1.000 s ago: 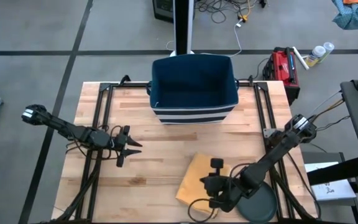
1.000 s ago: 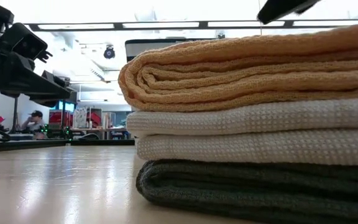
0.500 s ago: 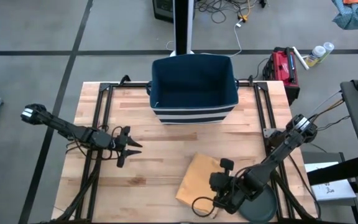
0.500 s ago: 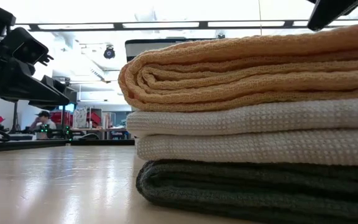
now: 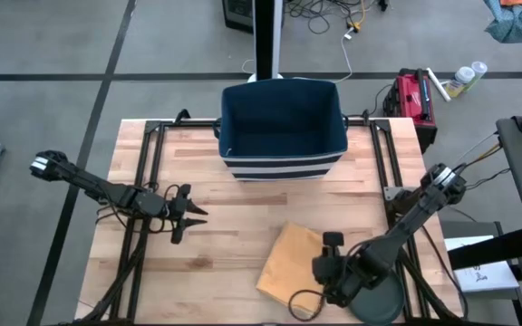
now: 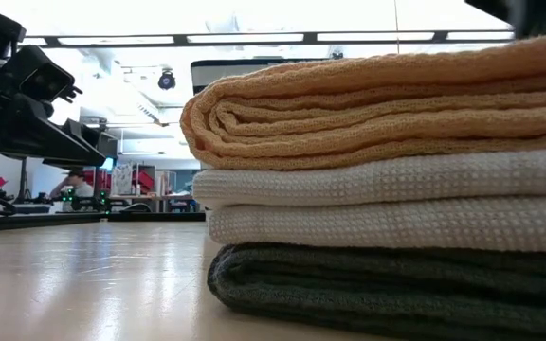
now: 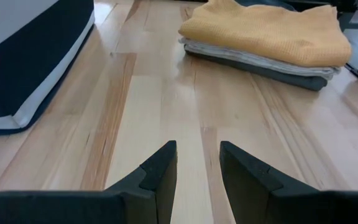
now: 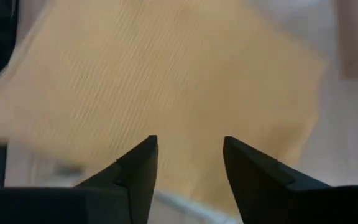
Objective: Fold kitchen towel into neat rectangle
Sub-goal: Put the stacked towels into the blue laundry bin
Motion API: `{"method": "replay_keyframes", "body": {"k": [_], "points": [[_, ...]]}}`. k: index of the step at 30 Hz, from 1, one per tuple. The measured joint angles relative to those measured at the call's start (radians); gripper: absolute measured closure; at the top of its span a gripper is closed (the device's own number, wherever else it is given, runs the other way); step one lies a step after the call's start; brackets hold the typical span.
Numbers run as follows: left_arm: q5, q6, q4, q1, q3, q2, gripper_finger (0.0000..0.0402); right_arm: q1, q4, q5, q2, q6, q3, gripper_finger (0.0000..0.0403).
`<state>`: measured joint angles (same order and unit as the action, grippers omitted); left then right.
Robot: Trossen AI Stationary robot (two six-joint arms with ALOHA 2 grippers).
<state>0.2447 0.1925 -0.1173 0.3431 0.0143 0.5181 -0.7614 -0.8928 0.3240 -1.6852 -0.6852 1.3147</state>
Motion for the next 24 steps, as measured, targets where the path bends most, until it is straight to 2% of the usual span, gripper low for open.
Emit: {"method": "replay_keyframes", "body": {"k": [3, 7, 11, 17, 24], "points": [[0.000, 0.000, -0.002, 0.000, 0.000, 0.003, 0.0287, -0.050, 0.057, -0.108, -0.008, -0.017, -0.011, 0.0218], [0.000, 0.000, -0.005, 0.000, 0.000, 0.005, 0.0287, -0.102, 0.168, -0.174, -0.061, -0.022, 0.009, 0.0224], [0.000, 0.000, -0.007, 0.000, 0.000, 0.008, 0.0287, -0.109, 0.212, -0.244, -0.191, 0.022, 0.068, 0.0241], [0.000, 0.000, -0.011, 0.000, 0.000, 0.008, 0.0287, -0.109, 0.213, -0.408, -0.357, 0.057, 0.185, 0.0269], [0.000, 0.000, -0.010, 0.000, 0.000, 0.009, 0.0287, -0.098, 0.219, -0.335, -0.422, 0.089, 0.216, 0.0303]]}}
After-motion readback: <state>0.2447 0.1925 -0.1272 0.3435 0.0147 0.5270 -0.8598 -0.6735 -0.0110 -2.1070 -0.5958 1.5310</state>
